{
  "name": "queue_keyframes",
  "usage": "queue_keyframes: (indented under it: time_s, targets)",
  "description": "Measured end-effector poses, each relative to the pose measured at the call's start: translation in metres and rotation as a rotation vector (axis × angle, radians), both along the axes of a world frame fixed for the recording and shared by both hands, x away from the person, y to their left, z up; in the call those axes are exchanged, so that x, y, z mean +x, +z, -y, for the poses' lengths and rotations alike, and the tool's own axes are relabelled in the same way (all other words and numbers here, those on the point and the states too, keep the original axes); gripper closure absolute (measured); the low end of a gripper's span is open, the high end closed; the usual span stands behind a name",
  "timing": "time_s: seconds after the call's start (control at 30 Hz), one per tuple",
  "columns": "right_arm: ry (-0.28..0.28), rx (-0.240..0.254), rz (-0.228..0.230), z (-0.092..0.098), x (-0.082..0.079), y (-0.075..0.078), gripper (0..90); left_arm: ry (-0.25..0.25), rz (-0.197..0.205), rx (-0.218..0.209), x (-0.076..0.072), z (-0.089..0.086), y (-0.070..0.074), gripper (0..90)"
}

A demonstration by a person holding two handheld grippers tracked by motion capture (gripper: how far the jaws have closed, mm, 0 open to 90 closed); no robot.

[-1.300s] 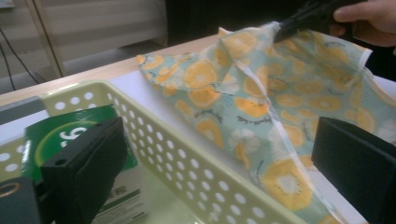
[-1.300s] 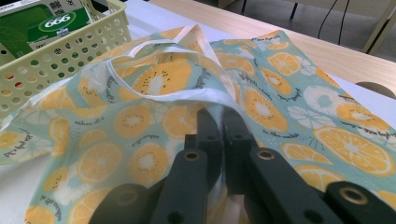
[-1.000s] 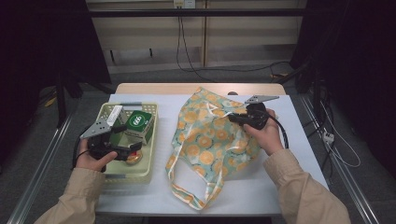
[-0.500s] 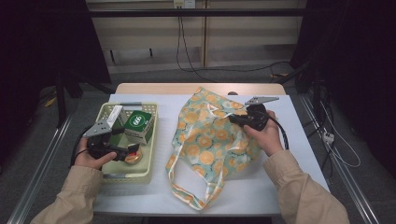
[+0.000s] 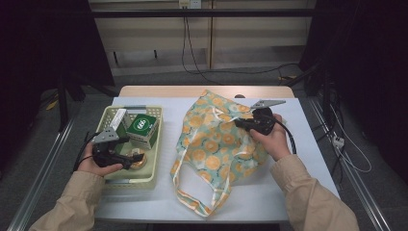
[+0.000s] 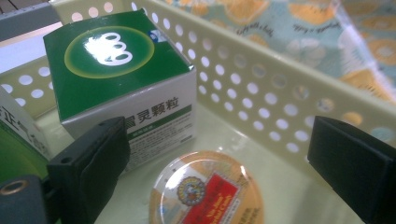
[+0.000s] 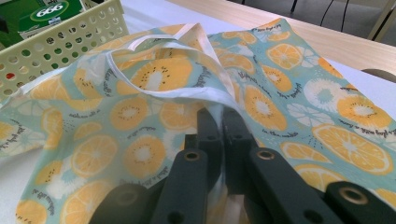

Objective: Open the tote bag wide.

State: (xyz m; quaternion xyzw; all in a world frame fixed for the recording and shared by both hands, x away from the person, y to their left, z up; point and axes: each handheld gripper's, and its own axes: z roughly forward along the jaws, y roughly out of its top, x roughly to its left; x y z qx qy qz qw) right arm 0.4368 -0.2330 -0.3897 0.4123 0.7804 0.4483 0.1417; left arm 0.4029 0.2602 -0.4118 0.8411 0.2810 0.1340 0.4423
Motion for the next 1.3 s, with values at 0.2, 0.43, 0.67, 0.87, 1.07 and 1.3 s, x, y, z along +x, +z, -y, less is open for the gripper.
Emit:
queue_keyframes:
  time_s: [0.2, 0.43, 0.67, 0.87, 1.07, 1.3]
  targets:
    - [0.004, -0.004, -0.006, -0.001, 0.000, -0.001, 88.1, -0.010, -0.006, -0.032, -0.003, 0.003, 0.002, 7.1]
    - [0.003, 0.001, -0.002, 0.002, -0.001, 0.001, 88.0, -0.043, -0.037, -0.004, -0.006, 0.009, 0.001, 7.8]
    - [0.002, 0.000, 0.000, 0.003, -0.001, 0.001, 88.0, -0.037, -0.062, 0.029, -0.004, 0.017, -0.005, 8.3]
    - [0.008, 0.001, 0.002, 0.001, -0.001, 0.001, 88.0, -0.031, -0.088, 0.092, 0.000, 0.018, -0.011, 9.3]
    - [0.012, 0.000, -0.006, 0.000, 0.000, -0.001, 88.0, -0.007, -0.120, 0.146, 0.005, 0.021, -0.017, 9.4]
    - [0.014, 0.000, -0.006, 0.000, 0.000, -0.002, 88.0, 0.009, -0.114, 0.174, 0.006, 0.022, -0.020, 8.0]
